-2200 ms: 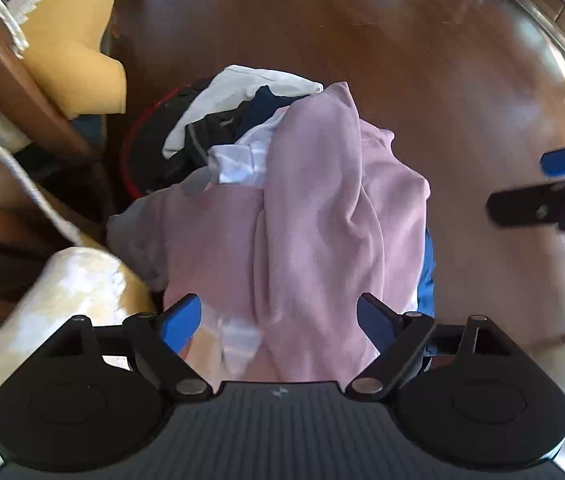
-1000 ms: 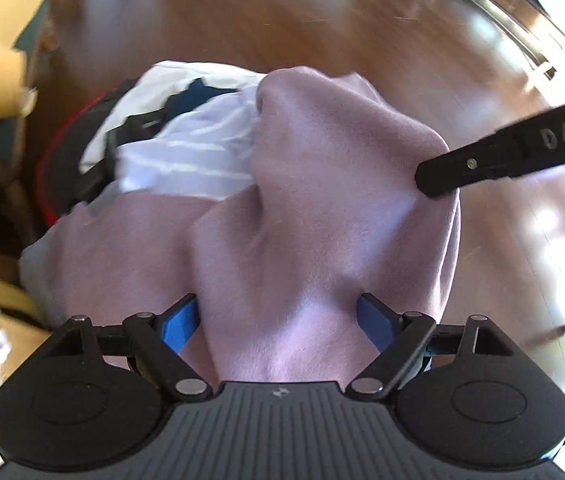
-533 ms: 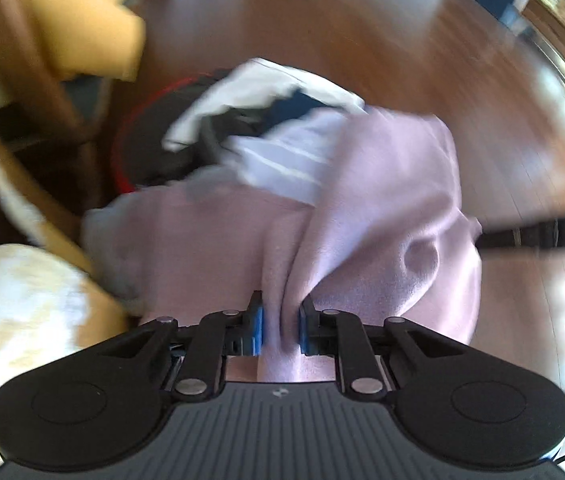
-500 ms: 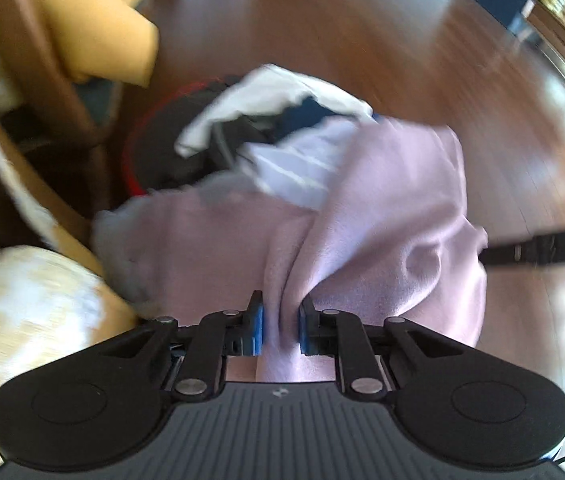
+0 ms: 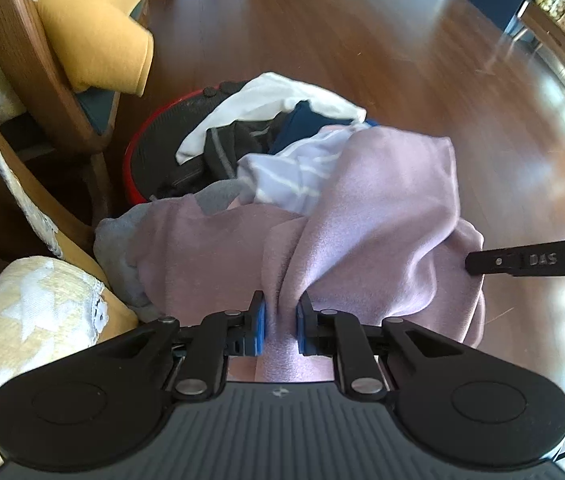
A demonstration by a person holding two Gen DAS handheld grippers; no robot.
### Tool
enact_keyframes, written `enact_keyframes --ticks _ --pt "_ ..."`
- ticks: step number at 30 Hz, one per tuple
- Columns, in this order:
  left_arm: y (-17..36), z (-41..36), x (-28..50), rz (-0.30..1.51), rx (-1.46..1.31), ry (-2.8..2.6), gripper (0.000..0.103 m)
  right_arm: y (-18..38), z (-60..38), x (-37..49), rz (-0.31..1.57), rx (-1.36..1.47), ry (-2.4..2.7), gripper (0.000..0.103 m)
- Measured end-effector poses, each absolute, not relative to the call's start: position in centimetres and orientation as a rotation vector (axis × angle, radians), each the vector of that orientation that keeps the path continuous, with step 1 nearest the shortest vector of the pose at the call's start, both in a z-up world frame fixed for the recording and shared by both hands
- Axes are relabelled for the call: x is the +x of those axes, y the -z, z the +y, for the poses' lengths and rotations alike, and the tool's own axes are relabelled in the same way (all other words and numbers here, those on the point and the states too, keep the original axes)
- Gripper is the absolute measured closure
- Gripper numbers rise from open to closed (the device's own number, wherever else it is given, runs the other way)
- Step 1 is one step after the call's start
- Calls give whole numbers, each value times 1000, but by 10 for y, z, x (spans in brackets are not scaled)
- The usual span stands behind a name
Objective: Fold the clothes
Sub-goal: 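Lift the pink sweatshirt with both grippers and carry it to the lace table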
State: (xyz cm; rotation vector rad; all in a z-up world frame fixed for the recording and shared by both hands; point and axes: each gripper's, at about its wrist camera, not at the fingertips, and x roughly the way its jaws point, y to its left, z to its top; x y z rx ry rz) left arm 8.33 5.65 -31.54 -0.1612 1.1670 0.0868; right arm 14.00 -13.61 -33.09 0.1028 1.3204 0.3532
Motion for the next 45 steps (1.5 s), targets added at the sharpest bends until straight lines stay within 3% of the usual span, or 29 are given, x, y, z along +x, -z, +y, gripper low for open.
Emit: enact_keyframes --ticks 3,6,9,11,12,13,20,25,32,33,35,41,43,45 --pt "283 51 81 1129 -161 -55 91 303 -144 132 1287 129 -343 8" --pt "248 46 80 1086 -161 -22 91 264 -149 124 1216 112 -364 23" --pt "213 41 79 1044 -160 11 91 229 -152 120 1178 78 -377 23" --pt "190 38 78 1015 -159 33 91 204 -151 113 1160 50 -394 38" --pt "177 36 78 998 -151 47 91 190 -152 110 1144 41 -398 31" --pt "162 33 79 978 -136 65 91 175 -155 107 1131 54 -391 38" --pt "69 18 74 886 -105 152 91 80 -169 85 1046 82 -367 45" --pt "3 4 63 817 -98 252 91 20 -190 68 986 119 -319 38" --pt "-68 -40 33 756 -59 438 91 -56 -238 13 912 173 -224 36" --pt "-78 -49 28 747 -59 468 91 -67 -247 0 899 185 -205 31" --pt "-98 -66 18 727 -62 532 91 -88 -266 -27 865 191 -172 30" --pt "-168 -130 -20 631 -56 739 91 -151 -323 -115 737 192 -52 34" --pt "-191 -157 -38 585 -39 808 91 -170 -342 -145 693 190 -1 27" --pt "-206 -189 -64 543 -12 877 91 -186 -368 -183 649 198 62 28"
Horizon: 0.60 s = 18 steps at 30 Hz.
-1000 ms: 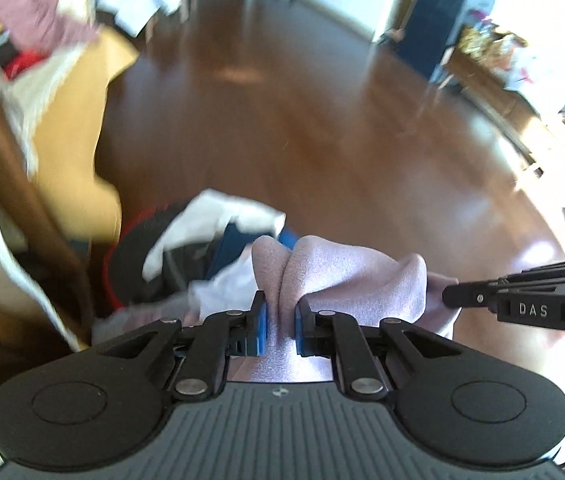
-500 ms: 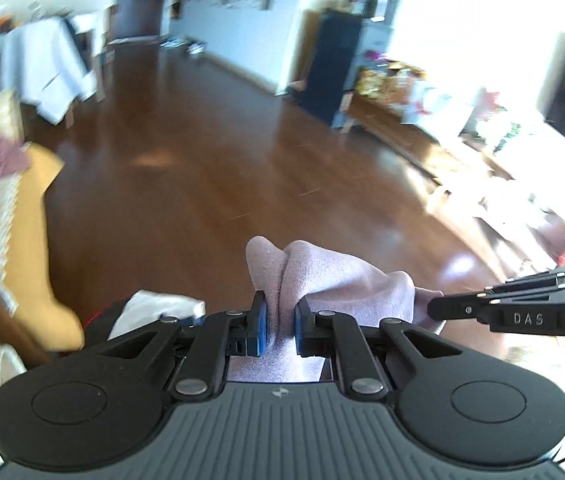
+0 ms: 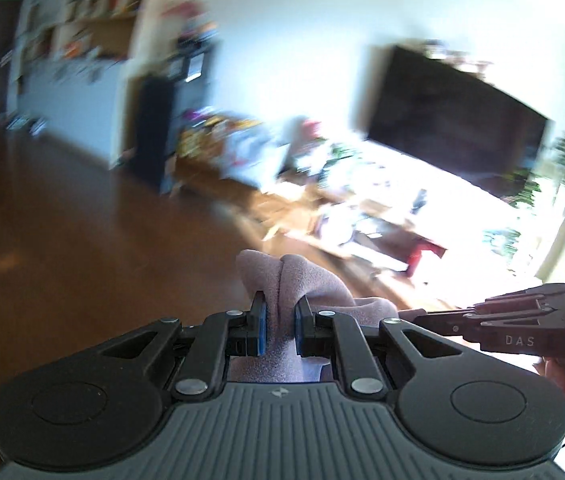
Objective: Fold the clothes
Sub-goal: 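Lift the pink sweatshirt with both grippers and carry it to the lace table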
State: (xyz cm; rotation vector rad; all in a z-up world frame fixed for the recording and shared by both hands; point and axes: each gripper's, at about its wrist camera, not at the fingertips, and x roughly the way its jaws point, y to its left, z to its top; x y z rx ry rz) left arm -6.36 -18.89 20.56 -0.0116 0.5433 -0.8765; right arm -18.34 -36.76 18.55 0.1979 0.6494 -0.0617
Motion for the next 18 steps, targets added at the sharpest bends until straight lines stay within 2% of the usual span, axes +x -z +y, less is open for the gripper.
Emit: enact_keyframes --ticks 9,13,18 --pt "-201 -329 -193 524 74 1084 91 -198 -469 -365 535 252 355 18" --pt "-174 -376 -247 574 129 1133 91 -170 -497 -446 568 295 452 0" --pt "-134 -424 -305 698 218 1191 91 -128 -521 -532 652 368 562 0"
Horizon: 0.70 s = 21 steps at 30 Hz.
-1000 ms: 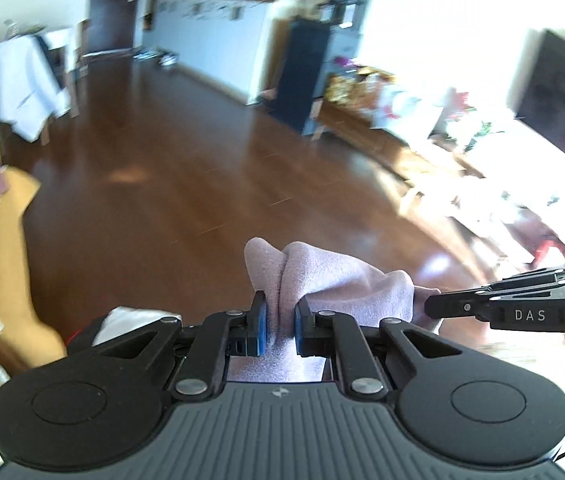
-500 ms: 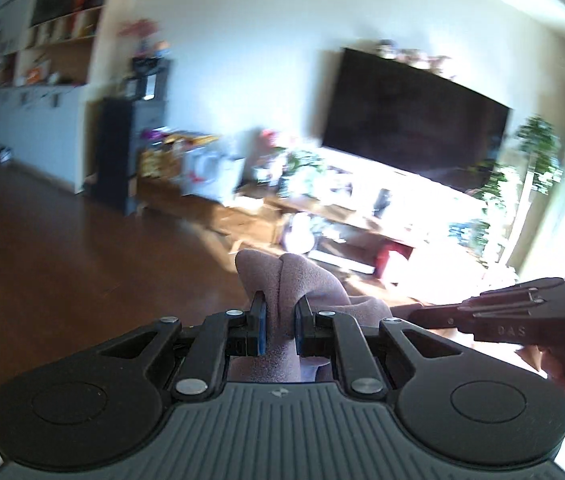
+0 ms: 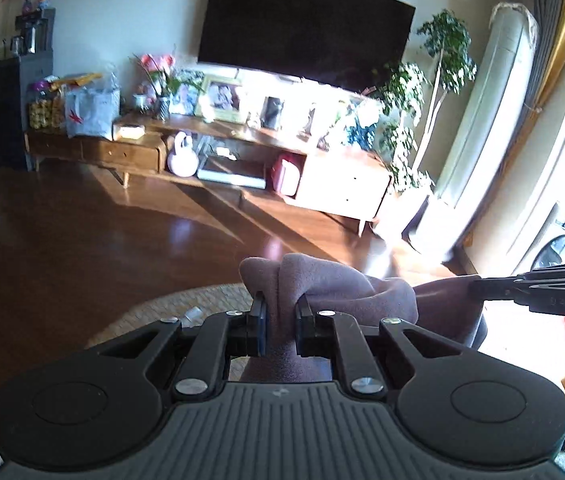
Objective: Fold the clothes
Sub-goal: 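Lift the pink sweatshirt with both grippers and carry it to the lace table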
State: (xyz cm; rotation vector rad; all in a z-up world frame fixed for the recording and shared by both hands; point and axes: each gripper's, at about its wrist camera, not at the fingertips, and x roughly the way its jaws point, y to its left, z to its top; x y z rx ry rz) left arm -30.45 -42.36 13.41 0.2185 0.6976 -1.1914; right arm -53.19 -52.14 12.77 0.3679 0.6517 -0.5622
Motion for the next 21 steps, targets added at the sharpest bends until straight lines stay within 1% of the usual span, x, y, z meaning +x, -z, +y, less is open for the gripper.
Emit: enact_keyframes --ticks 5,7,13,21 --pt "-100 -464 -348 799 318 1249 91 -97 -528 -588 712 450 625 0" --pt "-91 -477 -354 802 375 1273 91 -85 -527 -597 727 482 652 0" --pt "-53 -502 -349 811 513 1321 91 -43 -517 -605 811 555 717 0" --pt "6 -528 -323 849 667 1389 91 29 -491 -571 929 687 788 0"
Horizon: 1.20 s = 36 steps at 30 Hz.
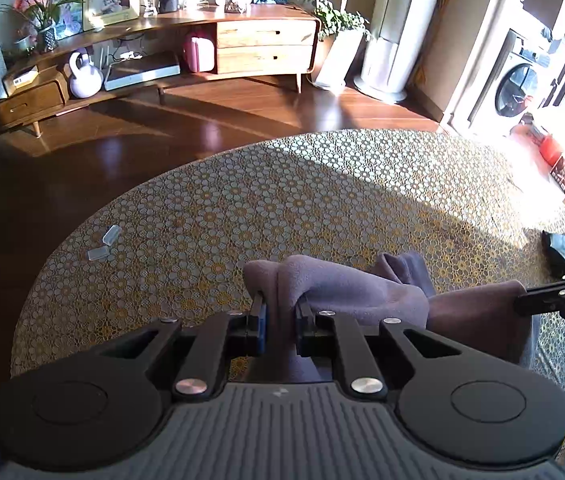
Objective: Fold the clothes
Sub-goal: 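Lift the pink sweatshirt with both grippers and carry it to the lace table, then lay the sweatshirt on the table, open right gripper while left gripper keeps holding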
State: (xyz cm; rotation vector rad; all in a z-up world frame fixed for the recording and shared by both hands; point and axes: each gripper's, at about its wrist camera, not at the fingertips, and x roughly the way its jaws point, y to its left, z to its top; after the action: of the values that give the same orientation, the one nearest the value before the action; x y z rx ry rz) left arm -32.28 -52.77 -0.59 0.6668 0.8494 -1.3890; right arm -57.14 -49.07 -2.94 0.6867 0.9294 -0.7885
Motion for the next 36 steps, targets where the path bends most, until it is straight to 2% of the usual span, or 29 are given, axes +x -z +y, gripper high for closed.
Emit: enact_keyframes --ticks 5,12,17,25,36 --pt "31 -529 -308 871 734 1394 91 50 -482 -551 972 770 753 0" --pt "46 -531 -287 920 742 1313 91 30 -519 -572 979 691 812 0" --pt "54 -538 -290 914 757 1235 91 66 -578 -595 1003 671 869 0" --pt "95 -556 -301 930 807 1087 91 164 -644 -611 1083 724 809 0" --pt "147 -567 -304 933 891 979 91 188 -654 -603 1061 700 724 0"
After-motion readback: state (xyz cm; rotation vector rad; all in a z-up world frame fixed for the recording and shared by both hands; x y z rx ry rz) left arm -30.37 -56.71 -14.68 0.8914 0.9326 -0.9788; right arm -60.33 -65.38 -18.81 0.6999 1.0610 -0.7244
